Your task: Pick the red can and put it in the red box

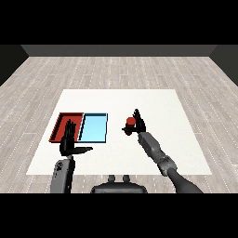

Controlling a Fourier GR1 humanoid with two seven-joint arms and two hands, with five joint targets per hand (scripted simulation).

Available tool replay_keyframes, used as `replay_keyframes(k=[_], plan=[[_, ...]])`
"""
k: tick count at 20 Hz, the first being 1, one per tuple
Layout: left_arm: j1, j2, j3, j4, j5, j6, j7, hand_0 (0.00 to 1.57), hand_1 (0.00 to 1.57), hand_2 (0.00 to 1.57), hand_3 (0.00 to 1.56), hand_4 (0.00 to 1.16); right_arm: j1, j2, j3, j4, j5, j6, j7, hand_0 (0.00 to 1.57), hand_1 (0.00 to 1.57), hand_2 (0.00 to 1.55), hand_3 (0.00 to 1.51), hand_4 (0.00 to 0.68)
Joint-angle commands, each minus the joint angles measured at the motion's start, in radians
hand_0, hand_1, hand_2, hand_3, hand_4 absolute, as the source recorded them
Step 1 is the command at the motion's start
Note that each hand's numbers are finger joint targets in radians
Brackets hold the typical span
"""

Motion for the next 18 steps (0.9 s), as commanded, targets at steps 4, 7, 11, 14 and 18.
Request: replay_keyframes(k=[4, 7, 11, 14, 18], plan=[[-0.057, -0.001, 0.006, 0.041, -0.003, 0.013, 0.011, 0.0, 0.0, 0.0, 0.0, 0.0, -0.009, 0.006, 0.026, 0.006, -0.005, -0.096, 0.006, 1.47, 1.47, 1.47, 1.43, 0.579], [0.056, -0.022, -0.041, -0.052, -0.024, 0.004, -0.012, 0.0, 0.0, 0.0, 0.0, 0.0, -0.058, 0.006, 0.065, 0.054, -0.043, -0.141, 0.006, 1.49, 1.49, 1.47, 1.44, 0.663], [0.002, -0.004, -0.012, -0.001, -0.041, 0.031, -0.003, 0.0, 0.0, 0.0, 0.0, 0.0, -0.009, 0.006, 0.109, -0.018, -0.025, -0.184, -0.002, 1.49, 1.49, 1.46, 1.44, 0.661], [0.039, 0.016, -0.01, -0.03, -0.018, -0.013, -0.012, 0.0, 0.0, 0.0, 0.0, 0.0, 0.043, 0.006, 0.12, -0.087, 0.016, -0.186, -0.004, 1.47, 1.47, 1.45, 1.43, 0.646], [0.031, 0.007, -0.011, 0.01, -0.016, -0.021, -0.043, 0.0, 0.0, 0.0, 0.0, 0.0, 0.007, 0.005, 0.086, -0.077, 0.039, -0.204, -0.001, 1.47, 1.47, 1.46, 1.42, 0.652]])
